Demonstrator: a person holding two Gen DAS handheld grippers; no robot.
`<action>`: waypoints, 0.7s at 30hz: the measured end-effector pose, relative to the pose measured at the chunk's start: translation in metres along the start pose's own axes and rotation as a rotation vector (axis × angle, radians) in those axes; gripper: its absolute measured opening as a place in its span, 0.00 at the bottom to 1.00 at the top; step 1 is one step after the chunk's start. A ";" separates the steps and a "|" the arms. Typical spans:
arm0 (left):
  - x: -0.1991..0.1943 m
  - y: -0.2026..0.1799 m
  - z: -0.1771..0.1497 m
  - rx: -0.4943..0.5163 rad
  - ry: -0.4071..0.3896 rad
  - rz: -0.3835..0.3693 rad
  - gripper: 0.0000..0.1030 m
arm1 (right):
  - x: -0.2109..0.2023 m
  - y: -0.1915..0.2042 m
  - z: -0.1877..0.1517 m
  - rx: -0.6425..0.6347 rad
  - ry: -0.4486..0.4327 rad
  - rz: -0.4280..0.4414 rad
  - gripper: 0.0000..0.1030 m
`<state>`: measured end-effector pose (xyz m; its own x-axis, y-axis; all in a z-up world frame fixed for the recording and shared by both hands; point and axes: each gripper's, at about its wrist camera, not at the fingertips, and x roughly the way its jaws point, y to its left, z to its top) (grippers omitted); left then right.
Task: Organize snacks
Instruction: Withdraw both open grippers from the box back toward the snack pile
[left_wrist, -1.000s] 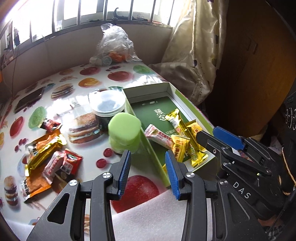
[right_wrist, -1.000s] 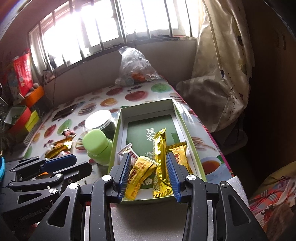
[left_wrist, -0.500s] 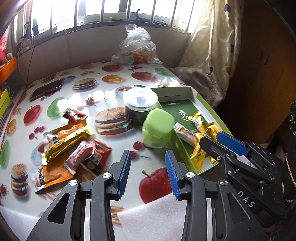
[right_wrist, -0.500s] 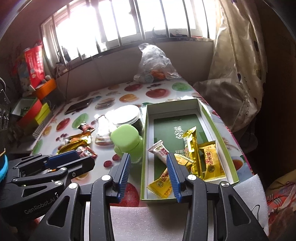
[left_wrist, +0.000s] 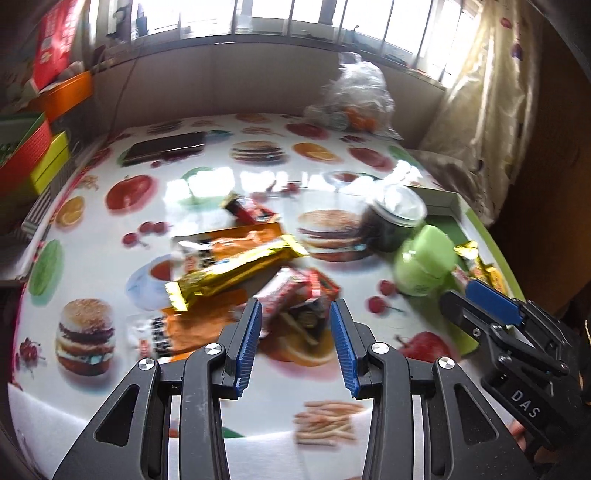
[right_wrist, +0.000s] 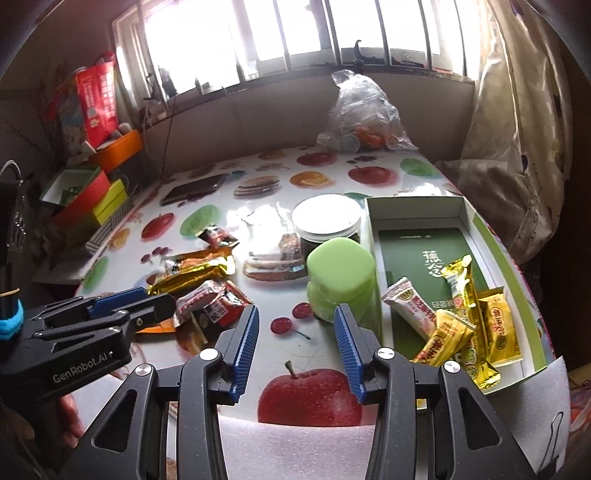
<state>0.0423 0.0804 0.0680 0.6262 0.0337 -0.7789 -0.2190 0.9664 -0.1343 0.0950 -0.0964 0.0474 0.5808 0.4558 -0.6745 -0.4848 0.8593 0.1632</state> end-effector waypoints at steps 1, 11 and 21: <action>0.000 0.010 0.000 -0.021 0.002 0.015 0.39 | 0.004 0.004 0.000 -0.006 0.008 0.006 0.41; 0.004 0.060 -0.005 -0.120 0.009 0.057 0.39 | 0.051 0.038 0.002 -0.025 0.102 0.056 0.46; 0.010 0.079 -0.010 -0.145 0.028 0.048 0.39 | 0.087 0.056 0.009 0.005 0.143 0.010 0.47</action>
<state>0.0235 0.1548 0.0429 0.5919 0.0695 -0.8030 -0.3553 0.9168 -0.1825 0.1243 -0.0066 0.0050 0.4767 0.4266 -0.7686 -0.4865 0.8563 0.1735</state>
